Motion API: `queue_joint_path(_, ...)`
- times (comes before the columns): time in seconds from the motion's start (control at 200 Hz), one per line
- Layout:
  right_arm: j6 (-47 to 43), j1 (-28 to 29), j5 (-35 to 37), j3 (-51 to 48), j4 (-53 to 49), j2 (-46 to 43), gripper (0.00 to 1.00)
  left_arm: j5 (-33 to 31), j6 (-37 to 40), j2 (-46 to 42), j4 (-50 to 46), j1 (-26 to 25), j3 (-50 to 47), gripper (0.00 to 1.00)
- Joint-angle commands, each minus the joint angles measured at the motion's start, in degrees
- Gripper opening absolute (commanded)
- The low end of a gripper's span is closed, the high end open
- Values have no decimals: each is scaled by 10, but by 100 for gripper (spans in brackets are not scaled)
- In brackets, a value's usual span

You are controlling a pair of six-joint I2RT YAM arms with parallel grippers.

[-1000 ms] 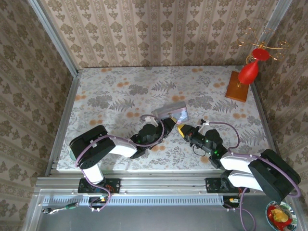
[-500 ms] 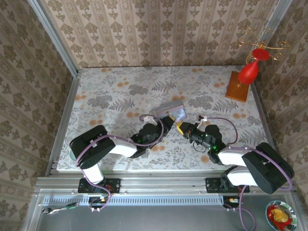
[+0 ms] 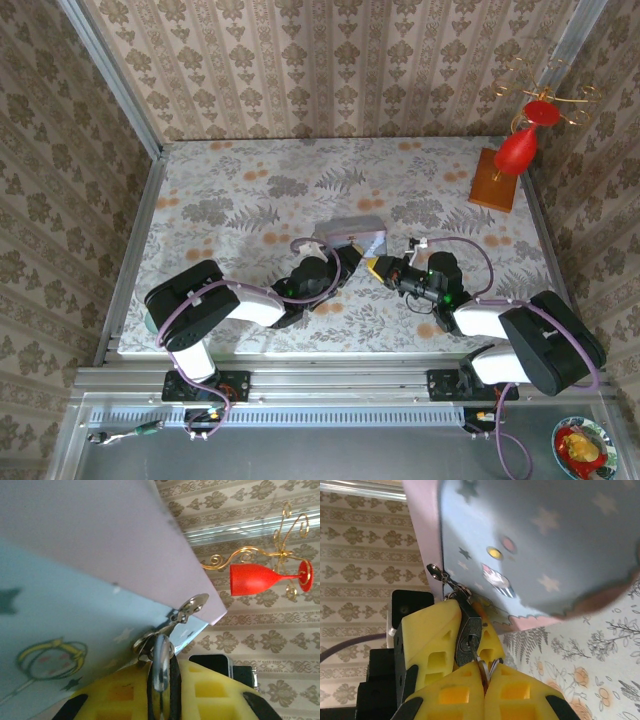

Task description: Unlock the padlock with the key

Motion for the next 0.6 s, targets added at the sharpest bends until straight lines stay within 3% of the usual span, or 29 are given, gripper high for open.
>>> queue_joint_path(0.0, -38, 16, -63, 19, -4, 6, 0, 144, 16, -20, 60, -39, 46, 0)
queue_joint_path(0.17, -26, 16, -65, 17, 14, 8, 0, 155, 15, -12, 54, -39, 51, 0)
queue_joint_path(0.425, 61, 26, -42, 8, 92, 27, 0, 168, 10, 3, 67, -42, 62, 0)
queue_joint_path(0.595, 75, 26, -34, 23, 87, 38, 0, 170, 13, 1, 62, -45, 63, 0)
